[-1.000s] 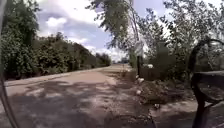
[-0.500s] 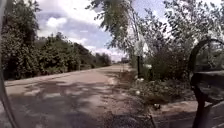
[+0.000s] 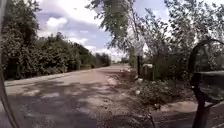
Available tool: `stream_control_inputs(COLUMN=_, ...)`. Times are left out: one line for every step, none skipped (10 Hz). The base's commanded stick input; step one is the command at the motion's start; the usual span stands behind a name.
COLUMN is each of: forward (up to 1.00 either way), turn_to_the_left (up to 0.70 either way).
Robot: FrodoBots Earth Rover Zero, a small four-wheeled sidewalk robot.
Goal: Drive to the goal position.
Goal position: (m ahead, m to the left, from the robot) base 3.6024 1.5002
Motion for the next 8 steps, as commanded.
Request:
stream_control_inputs(forward=0.05, turn_to_the_left=0.0)
stream_control_inputs(forward=0.05, turn_to_the_left=0.0)
stream_control_inputs(forward=0.05, turn_to_the_left=0.0)
stream_control_inputs(forward=0.05, turn_to_the_left=0.0)
stream_control_inputs(forward=0.05, turn_to_the_left=0.0)
stream_control_inputs(forward=0.05, turn_to_the_left=0.0)
stream_control_inputs(forward=0.05, turn_to_the_left=0.0)
stream_control_inputs(forward=0.05, turn_to_the_left=0.0)
